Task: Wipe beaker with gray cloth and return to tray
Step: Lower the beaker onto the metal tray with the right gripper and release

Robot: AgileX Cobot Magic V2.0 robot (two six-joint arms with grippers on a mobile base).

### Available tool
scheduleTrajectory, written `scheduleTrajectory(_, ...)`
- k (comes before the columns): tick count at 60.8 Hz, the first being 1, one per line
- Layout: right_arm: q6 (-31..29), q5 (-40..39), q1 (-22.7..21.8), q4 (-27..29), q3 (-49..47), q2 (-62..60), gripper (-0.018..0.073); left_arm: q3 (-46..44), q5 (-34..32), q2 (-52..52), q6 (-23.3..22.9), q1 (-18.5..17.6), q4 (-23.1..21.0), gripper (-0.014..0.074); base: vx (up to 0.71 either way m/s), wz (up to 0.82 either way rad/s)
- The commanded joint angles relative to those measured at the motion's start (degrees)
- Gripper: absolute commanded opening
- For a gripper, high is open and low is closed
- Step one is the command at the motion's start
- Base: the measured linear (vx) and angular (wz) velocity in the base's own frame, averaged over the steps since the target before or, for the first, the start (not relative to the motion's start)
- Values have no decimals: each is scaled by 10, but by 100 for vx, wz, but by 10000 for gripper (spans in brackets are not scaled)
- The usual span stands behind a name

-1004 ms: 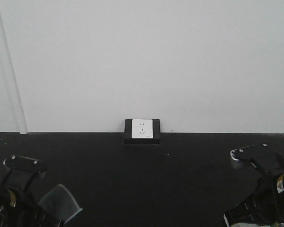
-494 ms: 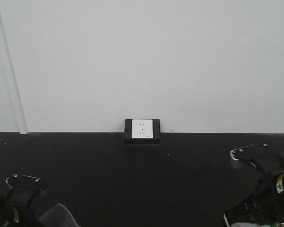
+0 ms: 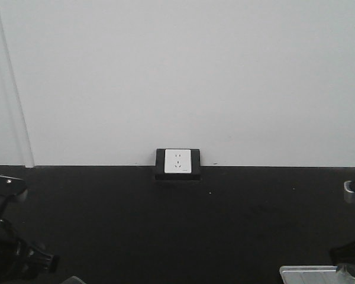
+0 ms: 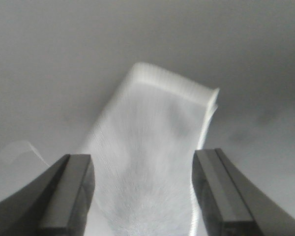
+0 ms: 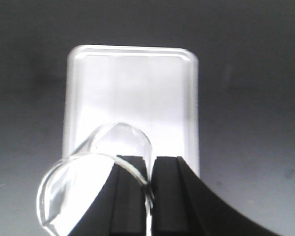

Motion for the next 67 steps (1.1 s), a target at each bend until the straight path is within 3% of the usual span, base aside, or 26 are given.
scheduleTrajectory(1, -33, -53, -29, 17, 15, -11, -8, -19, -23, -57, -4, 0, -1, 531, 0, 0)
scheduleTrajectory(12, -39, -121, -38, 29, 78, 20, -8, -19, -25, -95, -4, 0, -1, 520, 0, 0)
scheduleTrajectory(43, -39, -202, -38, 76, 77, 132, 10, -19, -10, -97, -8, 0, -1, 513, 0, 0)
scheduleTrajectory(51, -39, -203, -38, 76, 77, 133, 82, -19, -11, -97, -9, 0, -1, 513, 0, 0)
scheduleTrajectory(67, -39, -196, -38, 98, 72, 123, 326, -19, -11, -97, -9, 0, -1, 513, 0, 0)
